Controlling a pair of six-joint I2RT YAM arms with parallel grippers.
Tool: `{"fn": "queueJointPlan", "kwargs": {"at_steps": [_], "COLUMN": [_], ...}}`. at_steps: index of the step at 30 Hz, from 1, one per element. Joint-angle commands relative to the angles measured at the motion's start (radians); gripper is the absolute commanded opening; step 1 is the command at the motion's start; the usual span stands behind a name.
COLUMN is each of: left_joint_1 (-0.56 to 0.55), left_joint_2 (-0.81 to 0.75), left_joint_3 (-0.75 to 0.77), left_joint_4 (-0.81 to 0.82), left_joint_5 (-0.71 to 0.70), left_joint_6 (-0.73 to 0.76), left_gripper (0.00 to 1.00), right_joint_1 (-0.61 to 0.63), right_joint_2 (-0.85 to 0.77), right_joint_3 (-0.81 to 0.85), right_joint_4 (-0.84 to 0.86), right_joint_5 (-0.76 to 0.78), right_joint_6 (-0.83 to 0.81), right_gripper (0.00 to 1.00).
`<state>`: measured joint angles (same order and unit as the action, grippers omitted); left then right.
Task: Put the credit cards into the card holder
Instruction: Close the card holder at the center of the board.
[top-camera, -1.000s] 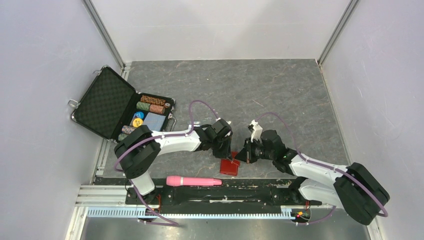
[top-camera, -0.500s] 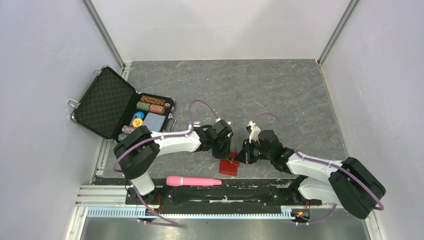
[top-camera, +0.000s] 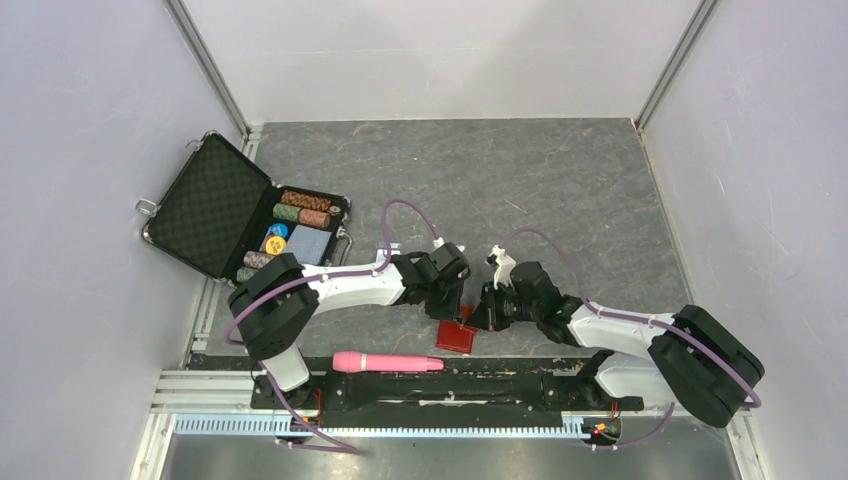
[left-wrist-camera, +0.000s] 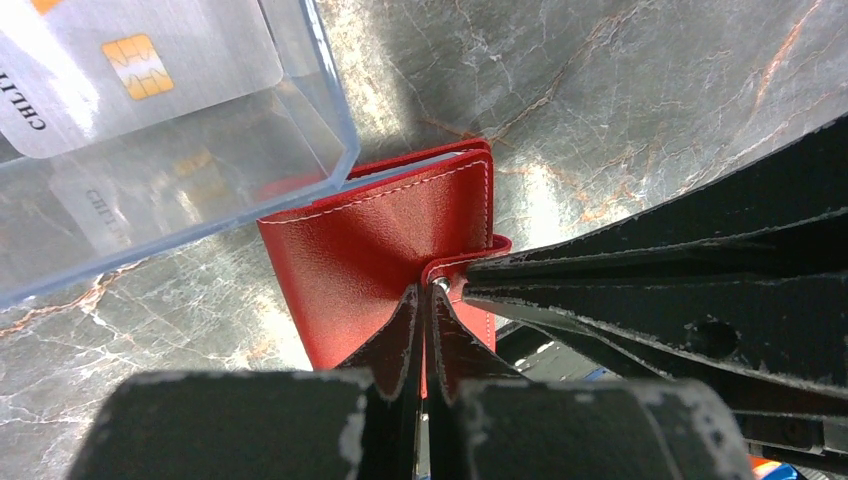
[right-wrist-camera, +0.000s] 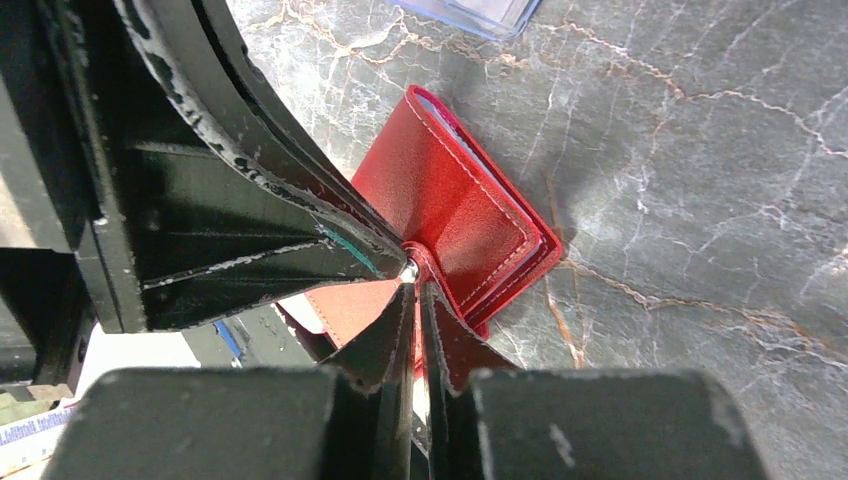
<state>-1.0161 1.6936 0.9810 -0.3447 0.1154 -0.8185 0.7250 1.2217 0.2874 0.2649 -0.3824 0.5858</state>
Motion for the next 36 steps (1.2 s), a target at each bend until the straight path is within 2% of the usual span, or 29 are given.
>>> {"fn": "queueJointPlan", "kwargs": {"at_steps": [1,4,9,13,20,26,32,36], "left_joint_1": [-0.013,-0.015,-0.019,-0.025,-0.032,-0.046,-0.065,-0.088], "left_joint_2": [0.012,0.016,0.030,0.050,0.092,0.113,0.144,0.161], "left_joint_3": [0.022,0.022,0.018,0.016,-0.004,-0.018,-0.008,-0.004], "left_joint_4": [-0.051,-0.066,-0.066,-0.066,-0.066,-0.023,-0.013,-0.051], "left_joint_5": [-0.040,-0.049,-0.054,-0.057,-0.071,-0.050,-0.040,-0.092], "left_joint_6": [0.042,0.043,0.041,0.038,0.022,0.009,-0.013,-0.047], "left_gripper": [0.02,0.02,0.02,0.02,0.02,0.02,0.02,0.02], "right_joint_1": [0.015,0.023,0.038,0.058,0.084,0.109,0.111,0.124], "right_joint_2": [0.009,0.012,0.056,0.105,0.195,0.201,0.202,0.256], "right_joint_3": [0.034,0.043,0.052,0.089,0.163,0.178,0.182,0.201], "right_joint_4": [0.022,0.022,0.009,-0.069,-0.299,-0.398,-0.506,-0.546], "right_joint_5": [0.028,0.034,0.055,0.105,0.244,0.278,0.325,0.328], "right_joint_6": [0.004,0.004,0.004,-0.013,-0.017,0.013,0.025,0.026], "right_gripper": [0.08,0.11,0.11,0.10,0.06,0.00,0.00,0.00]}}
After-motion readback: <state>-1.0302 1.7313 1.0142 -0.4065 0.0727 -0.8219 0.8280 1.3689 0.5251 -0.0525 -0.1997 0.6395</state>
